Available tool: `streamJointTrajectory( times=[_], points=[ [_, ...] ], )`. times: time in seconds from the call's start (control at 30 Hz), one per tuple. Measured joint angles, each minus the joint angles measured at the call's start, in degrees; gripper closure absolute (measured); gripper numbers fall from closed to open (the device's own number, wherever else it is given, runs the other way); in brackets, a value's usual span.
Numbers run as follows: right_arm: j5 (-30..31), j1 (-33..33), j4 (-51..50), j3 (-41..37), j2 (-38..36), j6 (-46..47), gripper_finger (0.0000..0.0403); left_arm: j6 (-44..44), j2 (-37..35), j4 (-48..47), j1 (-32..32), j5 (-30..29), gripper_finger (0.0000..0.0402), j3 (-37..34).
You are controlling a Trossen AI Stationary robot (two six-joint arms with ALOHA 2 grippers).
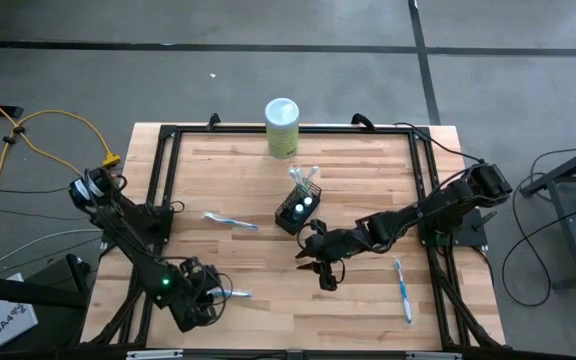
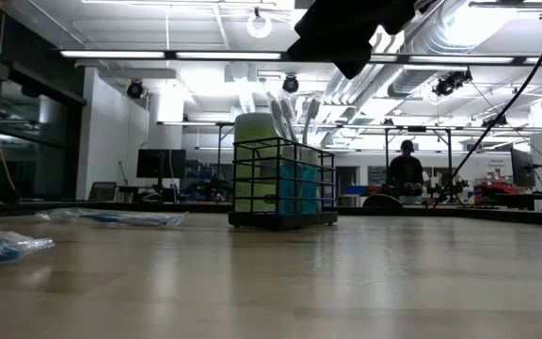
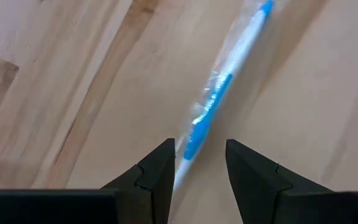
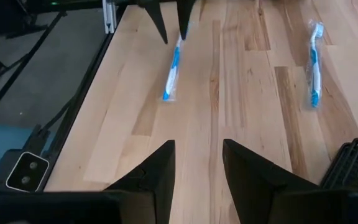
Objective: Pick & Place toothbrushing station
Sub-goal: Put the bottom left blue toothbrush into the left section of the black wire organizer
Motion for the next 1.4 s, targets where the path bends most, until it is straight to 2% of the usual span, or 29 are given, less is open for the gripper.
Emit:
streamJointTrajectory(
  times=[0.3,0.5,0.6,0.9,1.23,1.4],
  points=[
    [-0.1,0.0,2.0,0.0,0.0,0.1,0.0278,1.7,0.9,0.9,1.0,1.0,0.0263,0.0],
    [-0.1,0.0,2.0,0.0,0.0,1.3,0.0278,-10.7,0.8,4.1,1.0,-2.7,0.0263,0.0],
    [-0.1,0.0,2.1,0.0,0.0,1.3,0.0278,-13.3,0.8,6.3,0.8,-2.9,0.0263,0.0],
    [-0.2,0.0,2.2,0.0,0.0,0.9,0.0278,-4.6,0.8,7.1,0.8,-1.6,0.0263,0.0],
    [-0.2,0.0,2.2,0.0,0.0,-1.0,0.0278,-18.8,0.6,6.2,2.5,-0.9,0.0263,0.0],
    [-0.2,0.0,2.1,0.0,0.0,-3.6,0.0278,-15.4,0.6,4.7,3.0,1.6,0.0264,0.7]
  ],
)
